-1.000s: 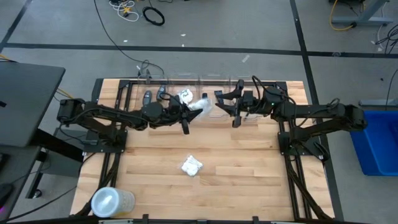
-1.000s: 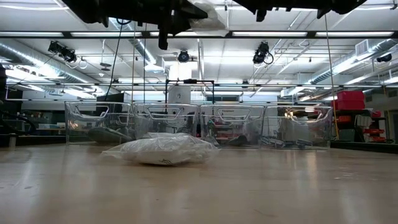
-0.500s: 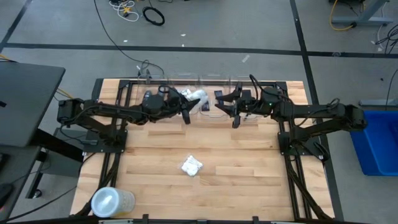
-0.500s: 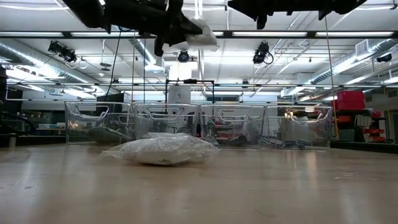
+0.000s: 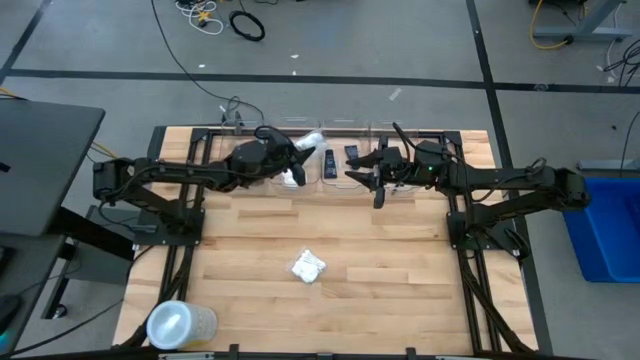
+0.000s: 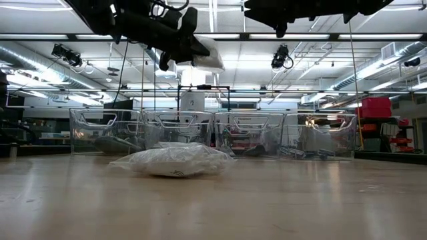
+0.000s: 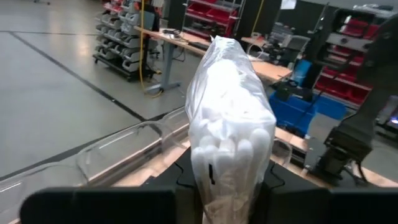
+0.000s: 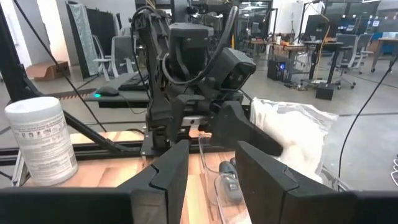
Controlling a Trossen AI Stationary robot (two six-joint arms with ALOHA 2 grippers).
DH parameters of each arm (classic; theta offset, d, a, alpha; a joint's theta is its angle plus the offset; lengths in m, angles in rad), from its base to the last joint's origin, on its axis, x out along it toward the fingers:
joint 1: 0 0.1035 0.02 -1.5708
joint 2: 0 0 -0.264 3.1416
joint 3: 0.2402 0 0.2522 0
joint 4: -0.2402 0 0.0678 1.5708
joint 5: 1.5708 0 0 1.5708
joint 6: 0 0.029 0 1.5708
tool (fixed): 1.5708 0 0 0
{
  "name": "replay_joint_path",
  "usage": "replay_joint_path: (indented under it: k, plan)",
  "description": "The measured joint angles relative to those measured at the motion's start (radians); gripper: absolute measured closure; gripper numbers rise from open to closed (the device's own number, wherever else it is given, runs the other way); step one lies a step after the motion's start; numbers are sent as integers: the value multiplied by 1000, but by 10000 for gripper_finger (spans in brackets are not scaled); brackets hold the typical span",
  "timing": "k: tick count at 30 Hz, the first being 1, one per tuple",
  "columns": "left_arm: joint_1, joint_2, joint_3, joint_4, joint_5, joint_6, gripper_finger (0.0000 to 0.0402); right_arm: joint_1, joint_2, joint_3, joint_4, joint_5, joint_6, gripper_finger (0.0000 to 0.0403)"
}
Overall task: Pick & Place Travel size toiletries
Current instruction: Put the white vanity pack into the middle left transparent bin
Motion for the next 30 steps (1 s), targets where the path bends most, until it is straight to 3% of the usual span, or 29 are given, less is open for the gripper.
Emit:
replay_joint_path:
  k: [7, 16, 25, 30]
  plan:
    - [24, 0, 0, -113, -31, 0, 328, 0, 0, 0, -2, 2, -1, 265]
    - [58, 1, 0, -182, -46, 29, 330, 0, 0, 0, -3, 92, -1, 269]
    - [152, 1, 0, -186, 52, 70, 332, 0, 0, 0, -6, 210, -1, 270]
    - [222, 1, 0, -201, 64, 104, 333, 0, 0, 0, -6, 219, -1, 268]
